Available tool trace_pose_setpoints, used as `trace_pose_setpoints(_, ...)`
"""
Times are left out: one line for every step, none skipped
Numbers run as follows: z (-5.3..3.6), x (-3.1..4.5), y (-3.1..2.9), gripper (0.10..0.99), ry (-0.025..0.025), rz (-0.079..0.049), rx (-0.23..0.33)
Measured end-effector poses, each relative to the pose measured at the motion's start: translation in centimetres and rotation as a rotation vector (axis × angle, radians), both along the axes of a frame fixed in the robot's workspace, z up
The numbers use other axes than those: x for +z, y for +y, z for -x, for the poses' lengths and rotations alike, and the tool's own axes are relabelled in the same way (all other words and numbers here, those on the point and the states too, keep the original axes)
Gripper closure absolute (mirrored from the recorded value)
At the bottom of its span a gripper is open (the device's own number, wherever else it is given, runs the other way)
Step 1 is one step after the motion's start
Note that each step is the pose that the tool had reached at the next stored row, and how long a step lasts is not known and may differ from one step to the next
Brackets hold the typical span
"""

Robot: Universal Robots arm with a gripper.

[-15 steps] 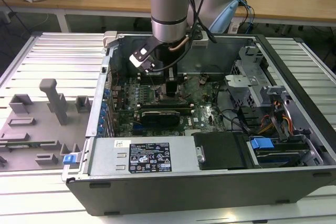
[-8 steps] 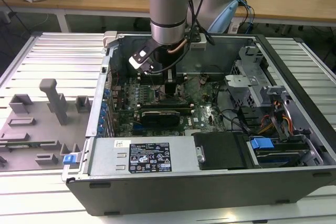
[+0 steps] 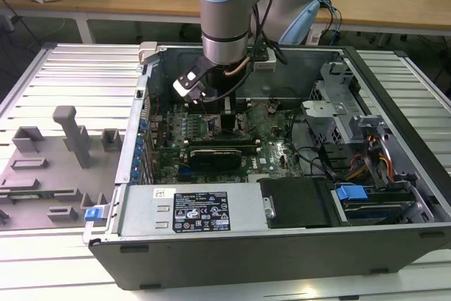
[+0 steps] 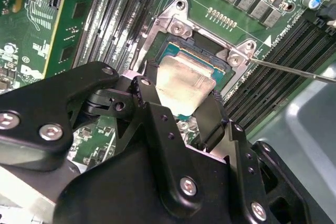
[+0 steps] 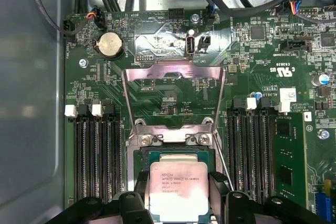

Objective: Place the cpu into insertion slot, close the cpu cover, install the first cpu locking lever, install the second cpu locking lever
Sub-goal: 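Place the cpu into insertion slot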

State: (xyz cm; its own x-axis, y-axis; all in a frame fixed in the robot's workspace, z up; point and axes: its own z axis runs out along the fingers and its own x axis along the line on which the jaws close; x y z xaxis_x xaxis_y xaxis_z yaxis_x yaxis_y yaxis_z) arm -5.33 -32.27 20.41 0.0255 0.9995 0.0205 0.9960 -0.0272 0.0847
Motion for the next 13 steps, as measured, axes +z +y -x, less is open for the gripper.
trace_pose_setpoints(0.00, -0.05, 0.05, 0.549, 0.0001, -0.001, 0.000)
trace_pose_setpoints(0.00, -0.07, 0.08, 0.549, 0.0001, -0.003, 0.000)
trace_pose_setpoints(0.00, -0.09, 0.10, 0.549, 0.0001, -0.006, 0.000)
trace_pose_setpoints(0.01, -0.13, 0.11, 0.549, 0.0000, -0.007, 0.000)
trace_pose_setpoints(0.02, -0.22, 0.13, 0.549, -0.0002, -0.008, 0.000)
trace_pose_setpoints(0.04, -0.28, 0.12, 0.549, 0.0000, -0.008, 0.000)
trace_pose_setpoints(0.05, -0.34, 0.11, 0.549, 0.0001, -0.008, 0.000)
trace_pose_setpoints(0.06, -0.34, 0.11, 0.549, 0.0002, -0.008, 0.000)
trace_pose_setpoints(0.06, -0.35, 0.12, 0.549, 0.0002, -0.009, 0.000)
trace_pose_setpoints(0.05, -0.36, 0.12, 0.549, 0.0001, -0.009, 0.000)
trace_pose_setpoints(0.05, -0.36, 0.12, 0.549, 0.0001, -0.009, 0.000)
trace_pose_setpoints(0.05, -0.37, 0.12, 0.549, 0.0000, -0.009, 0.000)
trace_pose_setpoints(0.05, -0.38, 0.12, 0.549, 0.0000, -0.009, 0.000)
